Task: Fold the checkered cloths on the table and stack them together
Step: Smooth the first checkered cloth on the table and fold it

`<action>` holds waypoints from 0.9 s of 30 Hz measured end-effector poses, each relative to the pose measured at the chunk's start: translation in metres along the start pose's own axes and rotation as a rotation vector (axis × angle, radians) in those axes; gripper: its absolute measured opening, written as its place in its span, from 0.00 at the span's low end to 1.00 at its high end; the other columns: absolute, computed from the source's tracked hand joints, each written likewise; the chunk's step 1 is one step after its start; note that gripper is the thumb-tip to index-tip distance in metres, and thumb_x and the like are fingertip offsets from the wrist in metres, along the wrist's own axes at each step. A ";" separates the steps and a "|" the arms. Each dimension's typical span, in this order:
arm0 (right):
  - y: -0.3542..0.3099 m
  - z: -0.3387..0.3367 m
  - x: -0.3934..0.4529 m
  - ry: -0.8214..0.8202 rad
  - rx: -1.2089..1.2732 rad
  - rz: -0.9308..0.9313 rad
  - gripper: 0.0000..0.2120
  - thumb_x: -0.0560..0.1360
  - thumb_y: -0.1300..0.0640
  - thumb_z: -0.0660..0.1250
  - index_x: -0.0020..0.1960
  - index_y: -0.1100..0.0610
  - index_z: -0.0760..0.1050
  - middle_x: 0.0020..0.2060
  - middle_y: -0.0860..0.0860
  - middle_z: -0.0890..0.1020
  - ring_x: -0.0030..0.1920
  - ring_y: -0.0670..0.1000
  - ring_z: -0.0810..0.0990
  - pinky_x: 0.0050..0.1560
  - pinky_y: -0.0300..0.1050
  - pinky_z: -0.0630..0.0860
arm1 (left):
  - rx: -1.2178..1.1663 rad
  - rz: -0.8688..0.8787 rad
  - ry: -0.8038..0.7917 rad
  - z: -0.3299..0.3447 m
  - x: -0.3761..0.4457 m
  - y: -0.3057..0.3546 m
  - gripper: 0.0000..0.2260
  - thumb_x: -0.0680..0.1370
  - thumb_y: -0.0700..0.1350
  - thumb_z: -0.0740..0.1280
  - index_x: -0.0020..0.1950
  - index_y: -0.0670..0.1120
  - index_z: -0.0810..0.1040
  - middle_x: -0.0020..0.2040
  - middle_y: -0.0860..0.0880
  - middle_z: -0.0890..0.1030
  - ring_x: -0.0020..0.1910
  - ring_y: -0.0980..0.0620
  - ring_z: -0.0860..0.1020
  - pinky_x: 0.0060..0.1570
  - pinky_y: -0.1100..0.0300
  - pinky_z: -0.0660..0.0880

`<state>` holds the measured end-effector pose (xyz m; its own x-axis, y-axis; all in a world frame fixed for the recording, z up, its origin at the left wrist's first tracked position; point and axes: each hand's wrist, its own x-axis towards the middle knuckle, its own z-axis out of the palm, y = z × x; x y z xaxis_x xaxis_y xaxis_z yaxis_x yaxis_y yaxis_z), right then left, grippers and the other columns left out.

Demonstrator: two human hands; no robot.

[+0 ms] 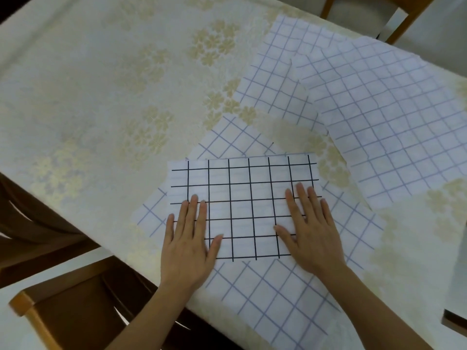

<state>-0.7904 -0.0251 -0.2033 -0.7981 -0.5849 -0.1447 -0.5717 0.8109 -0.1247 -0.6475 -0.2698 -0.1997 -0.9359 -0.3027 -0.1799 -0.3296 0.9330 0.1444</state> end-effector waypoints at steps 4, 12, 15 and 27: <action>-0.002 -0.002 0.000 -0.009 -0.001 0.002 0.38 0.81 0.33 0.46 0.82 0.55 0.46 0.81 0.55 0.46 0.81 0.57 0.44 0.78 0.61 0.54 | -0.021 -0.049 -0.007 0.000 -0.003 0.000 0.34 0.82 0.63 0.47 0.82 0.45 0.45 0.82 0.46 0.43 0.81 0.48 0.44 0.77 0.43 0.51; -0.004 -0.003 0.005 -0.004 0.035 -0.031 0.37 0.80 0.34 0.49 0.81 0.55 0.50 0.81 0.54 0.49 0.81 0.57 0.47 0.77 0.62 0.56 | -0.039 -0.077 0.017 0.001 -0.006 -0.003 0.34 0.82 0.62 0.51 0.81 0.44 0.47 0.82 0.46 0.46 0.81 0.48 0.46 0.77 0.42 0.53; -0.004 -0.003 0.004 -0.005 0.024 -0.015 0.37 0.80 0.33 0.47 0.82 0.54 0.48 0.81 0.53 0.48 0.81 0.57 0.46 0.77 0.61 0.55 | -0.041 -0.070 0.023 0.002 -0.005 -0.002 0.34 0.82 0.62 0.52 0.81 0.43 0.50 0.82 0.45 0.47 0.81 0.47 0.47 0.76 0.41 0.55; -0.004 -0.015 0.009 -0.053 -0.043 -0.120 0.38 0.79 0.34 0.49 0.81 0.56 0.50 0.81 0.58 0.49 0.80 0.61 0.49 0.76 0.64 0.57 | -0.045 -0.106 0.029 -0.004 -0.009 -0.007 0.32 0.83 0.61 0.49 0.82 0.45 0.48 0.82 0.46 0.47 0.81 0.49 0.46 0.77 0.42 0.53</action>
<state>-0.7982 -0.0337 -0.1892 -0.7127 -0.6772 -0.1828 -0.6714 0.7341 -0.1018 -0.6373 -0.2739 -0.1949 -0.8984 -0.4056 -0.1684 -0.4317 0.8858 0.1700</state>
